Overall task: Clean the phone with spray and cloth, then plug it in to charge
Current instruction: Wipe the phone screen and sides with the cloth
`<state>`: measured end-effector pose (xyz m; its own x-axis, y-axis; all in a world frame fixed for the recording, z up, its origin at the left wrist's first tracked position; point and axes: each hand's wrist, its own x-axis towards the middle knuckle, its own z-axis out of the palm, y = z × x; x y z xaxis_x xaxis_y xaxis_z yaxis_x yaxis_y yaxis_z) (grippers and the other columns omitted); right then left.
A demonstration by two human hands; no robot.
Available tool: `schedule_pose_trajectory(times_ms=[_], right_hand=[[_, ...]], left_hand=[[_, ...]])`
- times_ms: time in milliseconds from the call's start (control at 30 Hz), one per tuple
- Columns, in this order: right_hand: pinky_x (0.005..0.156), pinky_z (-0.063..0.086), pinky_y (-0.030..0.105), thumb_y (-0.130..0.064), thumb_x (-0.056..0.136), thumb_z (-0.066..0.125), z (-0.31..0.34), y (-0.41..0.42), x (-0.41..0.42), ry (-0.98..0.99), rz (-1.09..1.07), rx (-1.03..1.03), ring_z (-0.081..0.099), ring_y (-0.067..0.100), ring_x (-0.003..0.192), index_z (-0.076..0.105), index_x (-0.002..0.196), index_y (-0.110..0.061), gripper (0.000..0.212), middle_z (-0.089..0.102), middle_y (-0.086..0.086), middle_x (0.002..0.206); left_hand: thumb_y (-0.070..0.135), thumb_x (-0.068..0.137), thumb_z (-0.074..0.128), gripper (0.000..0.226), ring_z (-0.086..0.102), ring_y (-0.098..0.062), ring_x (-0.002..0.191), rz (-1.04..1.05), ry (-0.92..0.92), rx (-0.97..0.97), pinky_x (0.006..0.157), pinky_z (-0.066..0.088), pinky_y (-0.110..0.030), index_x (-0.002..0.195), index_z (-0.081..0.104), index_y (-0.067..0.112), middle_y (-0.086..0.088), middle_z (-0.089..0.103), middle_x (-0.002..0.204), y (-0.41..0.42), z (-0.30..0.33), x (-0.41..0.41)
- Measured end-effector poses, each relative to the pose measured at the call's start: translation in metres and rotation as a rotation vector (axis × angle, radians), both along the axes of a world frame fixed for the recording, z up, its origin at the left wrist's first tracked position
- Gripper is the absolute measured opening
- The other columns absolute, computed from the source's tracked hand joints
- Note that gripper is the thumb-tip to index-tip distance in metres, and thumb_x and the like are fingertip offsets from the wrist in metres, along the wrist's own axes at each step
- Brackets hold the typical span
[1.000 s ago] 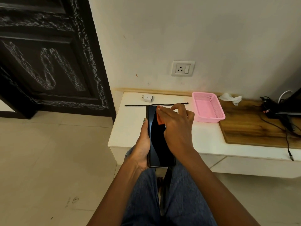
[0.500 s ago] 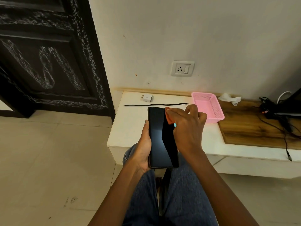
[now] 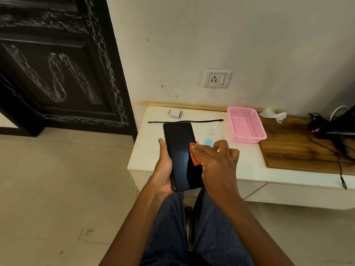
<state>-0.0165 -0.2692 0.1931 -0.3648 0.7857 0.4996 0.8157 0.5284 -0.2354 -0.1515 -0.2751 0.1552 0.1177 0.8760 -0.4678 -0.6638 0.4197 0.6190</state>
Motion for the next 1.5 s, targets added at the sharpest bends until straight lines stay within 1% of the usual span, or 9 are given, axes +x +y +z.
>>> schedule_pose_trajectory(times_ms=[100,167,267,567,767,900,1067,1267,1500], right_hand=[[0.070,0.022,0.031,0.004,0.061,0.071,-0.005,-0.011,0.003,-0.003,0.032,0.009,0.038,0.019,0.090,0.072,0.103,-0.011,0.044,0.073,-0.001,0.098],[0.070,0.022,0.031,-0.009,0.076,0.052,-0.007,-0.017,0.005,-0.005,0.033,0.017,0.039,0.018,0.090,0.072,0.104,-0.012,0.034,0.073,-0.003,0.097],[0.071,0.024,0.031,-0.018,0.080,0.034,-0.010,-0.026,0.007,0.010,0.038,-0.009,0.040,0.019,0.091,0.072,0.104,-0.012,0.045,0.072,-0.002,0.102],[0.078,0.034,0.034,-0.025,0.079,0.041,-0.018,-0.040,0.017,0.037,0.057,0.003,0.041,0.020,0.097,0.073,0.100,-0.007,0.043,0.073,0.004,0.099],[0.081,0.037,0.032,-0.023,0.064,0.079,-0.029,-0.044,0.023,0.000,0.043,0.041,0.040,0.020,0.098,0.073,0.097,-0.003,0.039,0.073,0.009,0.096],[0.073,0.049,0.038,-0.021,0.069,0.064,-0.022,-0.043,0.021,-0.001,0.047,0.127,0.042,0.020,0.096,0.074,0.094,-0.005,0.031,0.073,0.006,0.092],[0.074,0.031,0.031,-0.019,0.078,0.046,-0.022,-0.053,0.006,0.049,0.121,0.104,0.044,0.017,0.094,0.074,0.094,-0.010,0.033,0.073,-0.002,0.095],[0.075,0.029,0.030,-0.022,0.082,0.051,-0.023,-0.054,0.008,0.014,0.188,0.096,0.045,0.015,0.096,0.072,0.103,-0.019,0.030,0.070,-0.010,0.105],[0.075,0.032,0.031,-0.032,0.091,0.040,-0.020,-0.041,0.024,0.070,0.068,0.086,0.042,0.019,0.095,0.074,0.098,-0.006,0.043,0.073,0.005,0.097]], left_hand=[[0.082,0.077,0.020,0.091,0.062,-0.026,0.113,0.006,-0.056,0.014,0.107,0.041,-0.045,0.119,0.067,0.017,-0.011,0.066,0.122,0.002,0.000,-0.002],[0.081,0.079,0.021,0.090,0.064,-0.024,0.106,0.027,-0.098,0.017,0.104,0.043,-0.043,0.120,0.066,0.014,-0.012,0.067,0.119,0.004,-0.002,-0.004],[0.080,0.080,0.020,0.088,0.068,-0.022,0.094,0.059,-0.113,0.019,0.095,0.048,-0.039,0.113,0.070,0.015,-0.011,0.070,0.113,0.006,-0.006,-0.006],[0.079,0.080,0.026,0.084,0.070,-0.029,0.096,0.131,-0.196,0.016,0.077,0.057,-0.042,0.107,0.073,0.015,-0.013,0.069,0.116,0.010,-0.011,-0.009],[0.078,0.081,0.028,0.082,0.070,-0.028,0.098,0.165,-0.237,0.026,0.079,0.057,-0.044,0.102,0.075,0.015,-0.013,0.070,0.115,0.010,-0.014,-0.009],[0.077,0.081,0.030,0.080,0.071,-0.028,0.095,0.184,-0.264,0.026,0.076,0.058,-0.044,0.097,0.076,0.014,-0.013,0.071,0.111,0.009,-0.016,-0.005],[0.078,0.081,0.029,0.079,0.072,-0.026,0.092,0.208,-0.216,0.026,0.078,0.058,-0.044,0.089,0.078,0.016,-0.010,0.074,0.104,0.013,-0.015,0.002],[0.078,0.081,0.028,0.080,0.073,-0.025,0.089,0.204,-0.223,0.028,0.077,0.058,-0.043,0.086,0.079,0.017,-0.009,0.075,0.101,0.013,-0.014,0.001],[0.076,0.082,0.030,0.078,0.071,-0.025,0.094,0.220,-0.267,0.069,0.078,0.058,-0.045,0.094,0.078,0.015,-0.011,0.074,0.105,0.014,-0.006,-0.006]])
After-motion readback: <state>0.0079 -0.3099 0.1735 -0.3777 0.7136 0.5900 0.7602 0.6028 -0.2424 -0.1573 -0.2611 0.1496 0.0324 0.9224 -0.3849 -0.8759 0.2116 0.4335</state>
